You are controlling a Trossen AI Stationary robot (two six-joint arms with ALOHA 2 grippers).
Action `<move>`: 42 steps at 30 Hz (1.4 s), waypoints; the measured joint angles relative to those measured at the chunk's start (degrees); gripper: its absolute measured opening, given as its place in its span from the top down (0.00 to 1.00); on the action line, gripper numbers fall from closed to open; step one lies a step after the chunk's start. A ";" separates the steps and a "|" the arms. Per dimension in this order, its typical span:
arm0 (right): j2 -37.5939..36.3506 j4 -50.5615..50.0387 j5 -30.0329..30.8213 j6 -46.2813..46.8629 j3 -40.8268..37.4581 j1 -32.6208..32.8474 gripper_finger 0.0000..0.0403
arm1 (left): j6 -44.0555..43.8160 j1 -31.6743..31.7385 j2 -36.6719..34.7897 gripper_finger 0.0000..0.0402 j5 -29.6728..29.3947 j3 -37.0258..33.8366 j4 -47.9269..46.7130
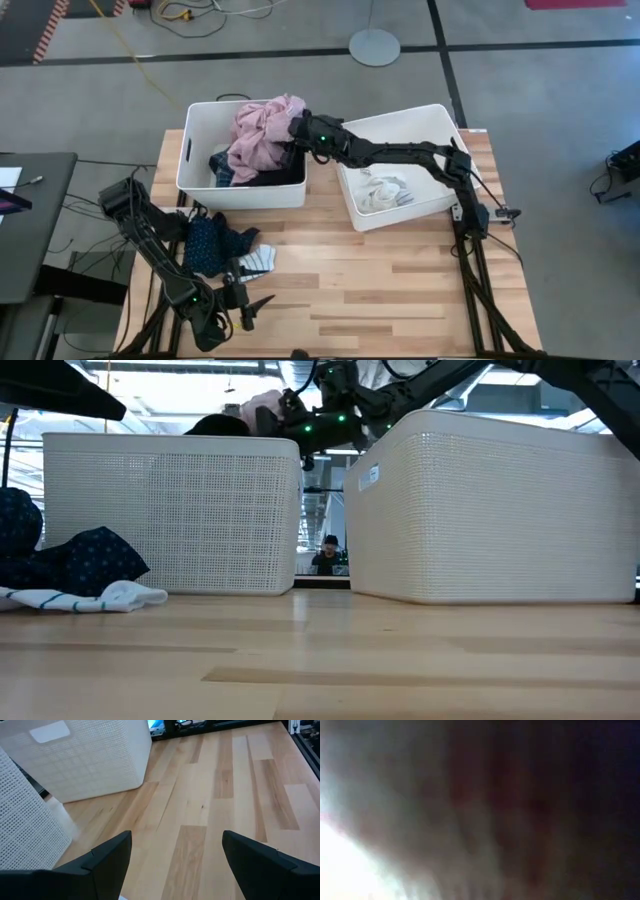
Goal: Sort clothes
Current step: Put the pink long-sleeved shirt into the left laundry bin
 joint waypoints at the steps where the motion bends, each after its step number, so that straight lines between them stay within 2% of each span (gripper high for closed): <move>1: -0.29 -1.00 0.00 0.36 0.00 -0.17 0.70 | 0.00 0.00 0.00 0.24 0.00 0.01 0.01; 7: -0.64 -6.06 0.02 1.37 0.00 -0.28 0.42 | 0.03 0.00 0.00 0.24 0.00 0.04 0.00; 12: -0.79 -8.04 0.02 1.57 0.11 0.06 0.29 | 0.04 0.00 -0.02 0.24 0.14 0.04 -0.01; 19: -2.70 -10.92 0.48 -2.53 0.00 1.86 0.28 | 0.04 0.00 -0.02 0.24 1.11 0.06 -0.11; 24: -6.40 -22.12 5.94 -6.34 -0.04 2.79 0.28 | 0.05 0.00 -0.02 0.24 1.20 0.08 -0.50; 29: -8.39 -33.54 6.44 -7.40 0.13 2.51 0.28 | 0.74 0.13 -0.02 0.24 1.29 0.08 -0.87; 42: -12.93 -47.07 9.24 -8.69 -0.13 4.69 0.28 | 0.86 0.72 -0.02 0.24 1.29 0.08 -0.29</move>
